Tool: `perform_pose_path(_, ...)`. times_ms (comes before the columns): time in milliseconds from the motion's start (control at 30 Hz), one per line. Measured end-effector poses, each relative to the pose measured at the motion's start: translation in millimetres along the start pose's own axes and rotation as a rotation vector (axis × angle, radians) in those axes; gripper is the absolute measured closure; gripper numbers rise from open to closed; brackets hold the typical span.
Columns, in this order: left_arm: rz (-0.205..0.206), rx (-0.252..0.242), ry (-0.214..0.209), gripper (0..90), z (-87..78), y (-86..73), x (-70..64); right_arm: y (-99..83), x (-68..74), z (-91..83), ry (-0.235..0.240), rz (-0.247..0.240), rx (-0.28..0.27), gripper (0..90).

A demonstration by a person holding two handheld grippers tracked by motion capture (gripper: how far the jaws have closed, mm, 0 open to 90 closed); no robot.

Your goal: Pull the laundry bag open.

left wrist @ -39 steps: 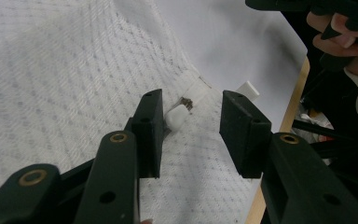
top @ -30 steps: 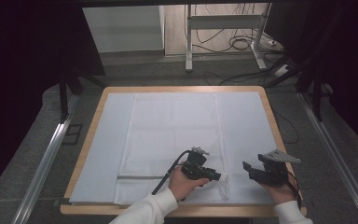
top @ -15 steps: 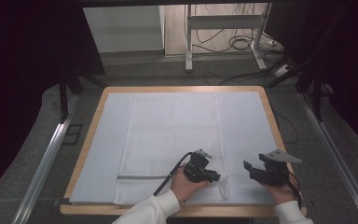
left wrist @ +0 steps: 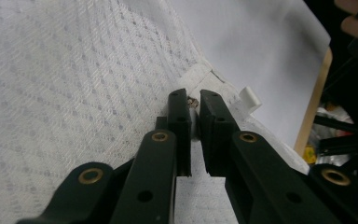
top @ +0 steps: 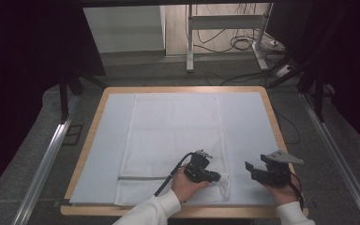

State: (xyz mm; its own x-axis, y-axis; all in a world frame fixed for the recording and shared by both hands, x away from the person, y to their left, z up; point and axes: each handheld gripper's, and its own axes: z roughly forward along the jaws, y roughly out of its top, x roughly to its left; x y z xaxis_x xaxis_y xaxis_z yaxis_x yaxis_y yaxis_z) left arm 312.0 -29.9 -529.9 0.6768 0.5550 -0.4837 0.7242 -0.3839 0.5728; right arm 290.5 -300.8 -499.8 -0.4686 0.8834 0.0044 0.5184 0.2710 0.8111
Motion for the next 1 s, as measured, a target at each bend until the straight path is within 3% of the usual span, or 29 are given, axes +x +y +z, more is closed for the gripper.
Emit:
perform_pose_path(433,0.014,-0.015,-0.028,87.1,-9.9,0.6,2.7,1.2,4.5,1.1,0.033,-0.006,0.013,29.2)
perform_pose_path(1000,0.039,-0.064,-0.054,87.2,-32.5,-1.4,5.0,0.9,4.8,1.6,0.029,-0.006,0.017,30.2)
